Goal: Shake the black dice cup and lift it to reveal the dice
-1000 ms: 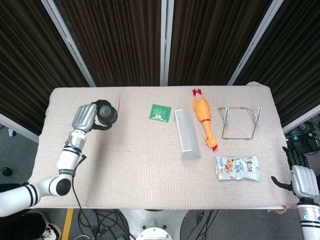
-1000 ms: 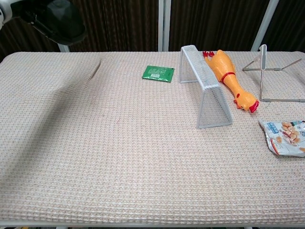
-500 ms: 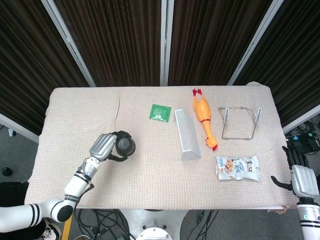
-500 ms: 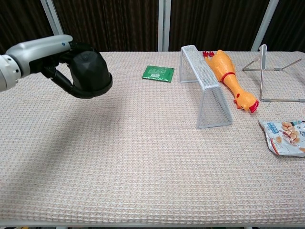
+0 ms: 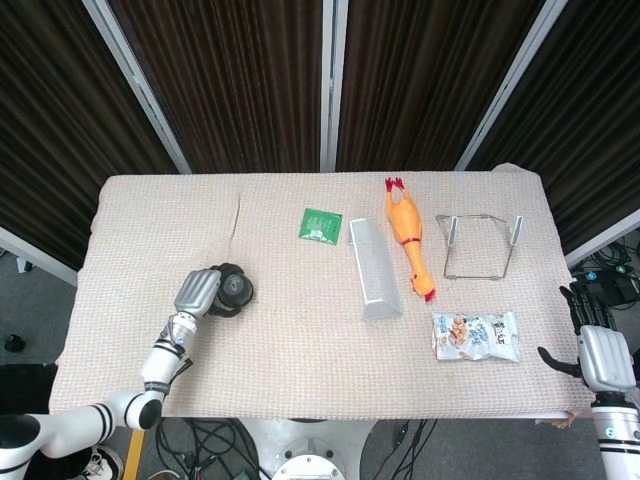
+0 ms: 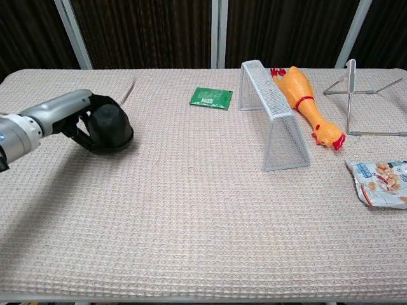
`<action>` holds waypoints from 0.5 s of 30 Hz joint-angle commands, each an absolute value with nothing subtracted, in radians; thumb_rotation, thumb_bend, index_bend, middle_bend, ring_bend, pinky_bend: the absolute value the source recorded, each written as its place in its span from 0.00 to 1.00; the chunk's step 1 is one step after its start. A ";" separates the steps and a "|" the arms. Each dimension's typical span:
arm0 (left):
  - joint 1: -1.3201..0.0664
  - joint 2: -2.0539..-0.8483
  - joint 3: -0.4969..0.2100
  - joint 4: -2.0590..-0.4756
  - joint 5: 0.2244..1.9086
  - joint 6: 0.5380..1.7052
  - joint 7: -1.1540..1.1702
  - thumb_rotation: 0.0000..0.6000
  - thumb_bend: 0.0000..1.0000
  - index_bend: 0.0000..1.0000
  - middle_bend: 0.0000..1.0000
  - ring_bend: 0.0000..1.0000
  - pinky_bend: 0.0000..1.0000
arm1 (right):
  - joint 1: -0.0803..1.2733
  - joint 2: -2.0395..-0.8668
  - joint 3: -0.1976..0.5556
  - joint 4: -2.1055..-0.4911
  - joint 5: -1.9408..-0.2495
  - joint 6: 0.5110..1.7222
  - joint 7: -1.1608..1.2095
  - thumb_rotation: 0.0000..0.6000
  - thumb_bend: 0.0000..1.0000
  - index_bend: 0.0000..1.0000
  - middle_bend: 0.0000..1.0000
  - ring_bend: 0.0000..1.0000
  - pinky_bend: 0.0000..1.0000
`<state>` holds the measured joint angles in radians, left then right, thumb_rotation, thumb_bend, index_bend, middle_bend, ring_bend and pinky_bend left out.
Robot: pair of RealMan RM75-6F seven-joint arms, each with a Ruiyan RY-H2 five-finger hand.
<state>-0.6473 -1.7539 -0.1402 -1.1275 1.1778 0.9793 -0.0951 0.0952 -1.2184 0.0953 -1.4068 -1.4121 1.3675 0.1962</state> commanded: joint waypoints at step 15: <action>-0.633 -1.773 -0.138 -1.088 1.280 0.966 -0.249 1.00 0.02 0.10 0.07 0.01 0.12 | 0.096 -1.217 0.094 -1.407 -1.405 1.366 0.195 1.00 0.10 0.00 0.00 0.00 0.00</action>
<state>-0.6339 -1.7737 -0.1377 -1.0863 1.2795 0.9663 -0.2475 0.0955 -1.2169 0.0943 -1.4066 -1.4050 1.3657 0.1949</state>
